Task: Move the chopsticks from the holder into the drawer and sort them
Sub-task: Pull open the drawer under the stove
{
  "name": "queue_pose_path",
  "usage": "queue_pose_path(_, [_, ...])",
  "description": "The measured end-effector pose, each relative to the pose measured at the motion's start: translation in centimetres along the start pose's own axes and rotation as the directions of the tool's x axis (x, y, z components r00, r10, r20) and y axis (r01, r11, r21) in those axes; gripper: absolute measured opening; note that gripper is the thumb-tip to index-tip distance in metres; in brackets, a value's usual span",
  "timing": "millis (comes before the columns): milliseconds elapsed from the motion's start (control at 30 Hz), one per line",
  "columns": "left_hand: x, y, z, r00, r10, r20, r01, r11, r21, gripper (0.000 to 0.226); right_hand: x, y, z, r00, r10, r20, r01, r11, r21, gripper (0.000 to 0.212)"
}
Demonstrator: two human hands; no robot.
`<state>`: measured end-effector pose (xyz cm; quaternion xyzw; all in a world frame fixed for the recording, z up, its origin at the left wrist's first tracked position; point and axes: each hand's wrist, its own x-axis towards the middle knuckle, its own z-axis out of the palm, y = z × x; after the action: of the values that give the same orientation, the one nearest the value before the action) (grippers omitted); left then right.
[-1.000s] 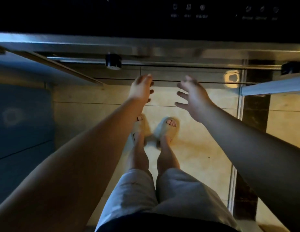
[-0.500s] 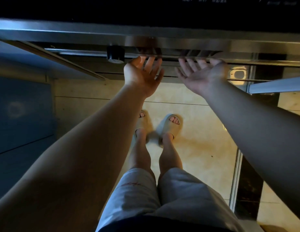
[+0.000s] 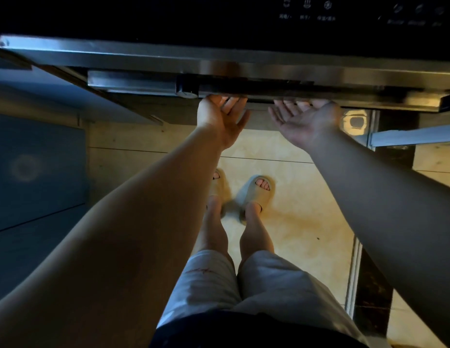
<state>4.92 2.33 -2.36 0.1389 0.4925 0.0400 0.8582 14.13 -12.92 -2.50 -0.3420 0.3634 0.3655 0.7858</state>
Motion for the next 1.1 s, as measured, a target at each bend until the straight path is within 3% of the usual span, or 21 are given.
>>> queue_pose_path(133, [-1.8, -0.9, -1.0, 0.998, -0.041, -0.041, 0.044, 0.998, 0.054, 0.038, -1.7, 0.9, -1.5, 0.998, 0.042, -0.051, -0.044, 0.999, -0.021, 0.053])
queue_pose_path(367, [-4.5, -2.8, -3.2, 0.983, -0.042, -0.179, 0.096, 0.948, 0.303, 0.027, -4.8, 2.6, -3.9, 0.992, 0.086, -0.095, -0.088, 0.996, -0.026, 0.057])
queue_pose_path(733, [-9.4, -6.3, -7.7, 0.948, -0.143, -0.285, 0.242, 0.905, 0.35, 0.016, -10.1, 5.2, -8.3, 0.953, 0.192, -0.235, -0.217, 0.972, -0.085, 0.041])
queue_pose_path(1100, [-12.5, -8.6, -10.7, 0.886, -0.28, -0.37, 0.385, 0.889, 0.249, 0.02, -12.1, 6.7, -12.7, 0.872, 0.3, -0.386, -0.367, 0.923, -0.113, 0.039])
